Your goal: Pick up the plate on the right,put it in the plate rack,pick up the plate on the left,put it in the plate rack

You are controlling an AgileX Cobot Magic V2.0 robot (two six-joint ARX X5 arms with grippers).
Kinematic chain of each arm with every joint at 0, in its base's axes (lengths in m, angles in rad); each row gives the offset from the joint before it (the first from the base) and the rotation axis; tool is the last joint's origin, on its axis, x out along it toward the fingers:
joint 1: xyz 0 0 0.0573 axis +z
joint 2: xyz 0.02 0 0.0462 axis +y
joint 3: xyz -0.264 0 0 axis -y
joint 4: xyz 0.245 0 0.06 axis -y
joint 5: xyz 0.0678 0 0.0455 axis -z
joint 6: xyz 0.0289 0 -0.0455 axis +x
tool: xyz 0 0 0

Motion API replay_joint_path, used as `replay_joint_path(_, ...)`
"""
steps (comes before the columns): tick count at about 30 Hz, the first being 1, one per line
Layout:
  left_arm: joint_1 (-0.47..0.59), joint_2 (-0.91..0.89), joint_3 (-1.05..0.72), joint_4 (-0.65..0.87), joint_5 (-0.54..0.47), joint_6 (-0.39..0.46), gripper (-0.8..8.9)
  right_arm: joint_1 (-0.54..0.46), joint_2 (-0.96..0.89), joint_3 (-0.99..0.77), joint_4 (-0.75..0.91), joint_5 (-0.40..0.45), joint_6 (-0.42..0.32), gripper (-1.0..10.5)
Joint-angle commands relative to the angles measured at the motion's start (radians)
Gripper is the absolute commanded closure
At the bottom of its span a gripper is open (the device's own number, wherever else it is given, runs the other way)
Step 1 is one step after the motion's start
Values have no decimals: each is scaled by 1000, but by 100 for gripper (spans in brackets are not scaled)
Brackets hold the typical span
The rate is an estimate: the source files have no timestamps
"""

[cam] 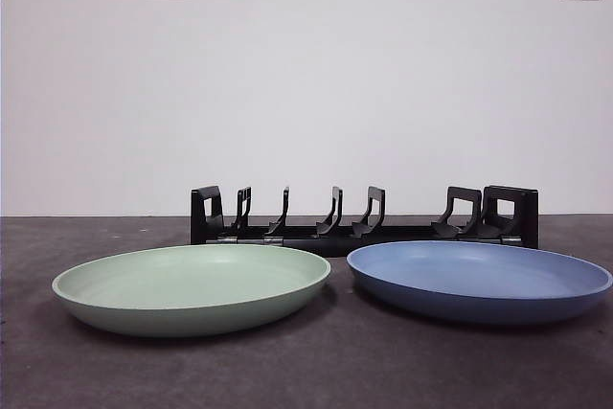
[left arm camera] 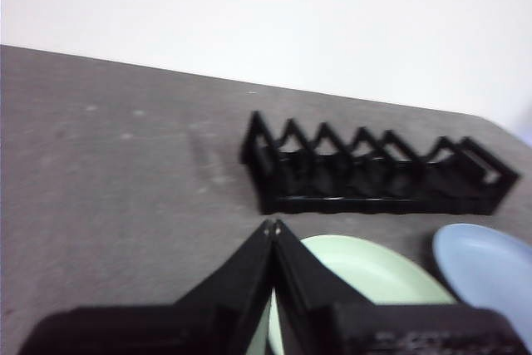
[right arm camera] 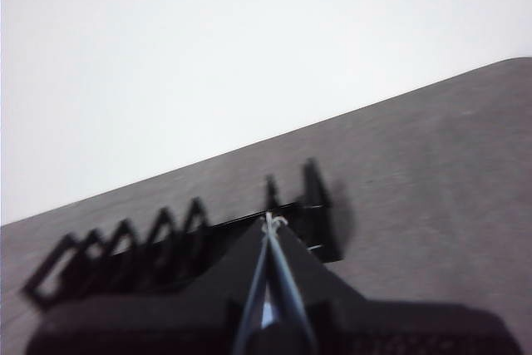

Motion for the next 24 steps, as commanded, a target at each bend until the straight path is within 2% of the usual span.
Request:
replay_joint_path(1, 3, 53, 81, -31, 41, -11, 820, 1, 69, 87, -44, -60, -5, 956)
replay_joint_path(4, 3, 126, 179, -84, 87, 9, 820, 1, 162, 201, -130, -126, -58, 956)
replay_joint_path(8, 3, 234, 319, -185, 173, 71, 820, 1, 289, 376, -311, -193, -164, 956)
replay_joint_path(14, 3, 372, 504, -393, 265, 181, 820, 1, 443, 598, -600, -238, -309, 956)
replay_joint_path(20, -18, 461, 638, -558, 327, 240, 820, 1, 541, 735, -837, -275, -404, 956)
replay_joint_path(24, -56, 492, 693, -632, 325, 284, 820, 1, 570, 762, -911, -284, -428, 956)
